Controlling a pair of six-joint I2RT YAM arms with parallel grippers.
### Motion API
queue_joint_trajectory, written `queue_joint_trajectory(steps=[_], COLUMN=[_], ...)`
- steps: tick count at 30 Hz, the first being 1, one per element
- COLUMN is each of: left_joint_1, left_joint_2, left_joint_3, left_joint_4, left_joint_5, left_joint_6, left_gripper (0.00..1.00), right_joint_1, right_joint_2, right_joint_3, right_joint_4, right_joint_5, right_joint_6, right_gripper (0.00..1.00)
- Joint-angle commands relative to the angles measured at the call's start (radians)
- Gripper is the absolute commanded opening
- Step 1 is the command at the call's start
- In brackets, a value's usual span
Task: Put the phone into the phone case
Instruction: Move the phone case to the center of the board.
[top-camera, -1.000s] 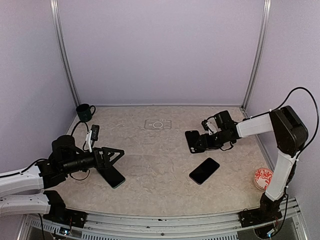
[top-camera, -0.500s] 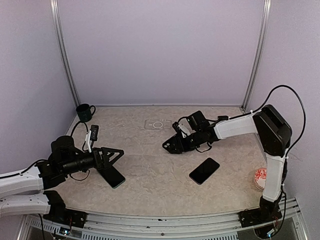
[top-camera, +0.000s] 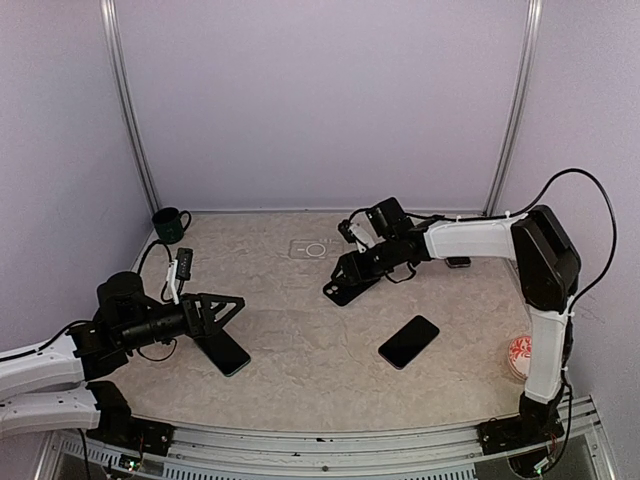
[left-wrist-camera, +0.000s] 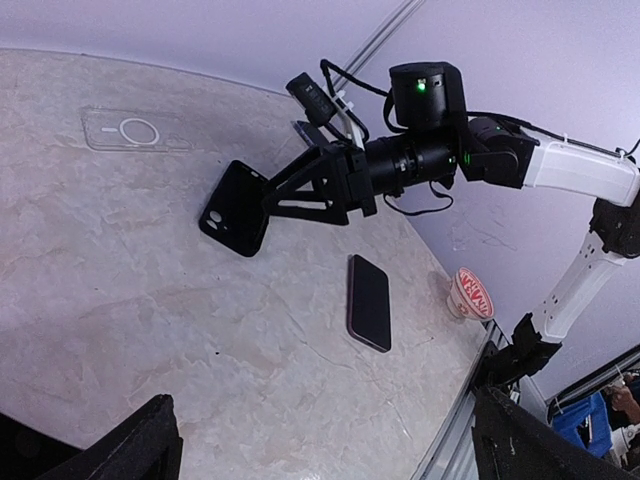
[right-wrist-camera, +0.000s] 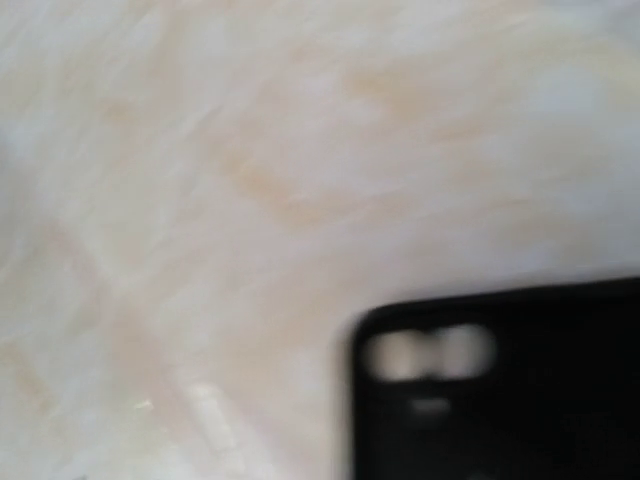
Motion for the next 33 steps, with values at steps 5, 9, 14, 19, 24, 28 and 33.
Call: queue_joint_trajectory(steps=[5, 9, 14, 19, 24, 28, 33], left_joint_1=[0.0, 0.0, 0.0, -0.002, -0.003, -0.004, -0.005], left_joint_2=[0.012, 0.021, 0.019, 0.021, 0.03, 0.057, 0.088], left_joint_3=[-0.011, -0.007, -0.002, -0.007, -0.008, -0.007, -0.003], left_joint_4=[0.016, 0.018, 0.012, 0.014, 0.027, 0.05, 0.075], left_joint_5=[-0.004, 0.0, 0.002, 0.0, 0.002, 0.007, 0.016], left_joint_6=[-0.009, -0.013, -0.017, -0.024, -0.028, -0.029, -0.032], left_gripper=[0.99, 0.99, 0.99, 0.99, 0.99, 0.99, 0.99], right_joint_1=[-0.154, -0.186, -0.191, -0.191, -0.191, -0.183, -0.148], right_joint_2=[-0.003, 0.069, 0.15, 0.19, 0.181, 0.155, 0.118], right_joint_3=[0.089, 0.145, 0.214, 0.224, 0.178, 0.117, 0.046], right_joint_4=[-0.112, -0.139, -0.172, -0.168, -0.139, -0.107, -0.079], right_joint_5=[0.161, 0.186, 0.213, 0.182, 0.161, 0.131, 0.127], right_joint_6=[-0.074, -0.097, -0.124, -0.128, -0.123, -0.112, -0.111], right_gripper=[0.6, 0.57, 0.53, 0.47, 0.38, 0.34, 0.34])
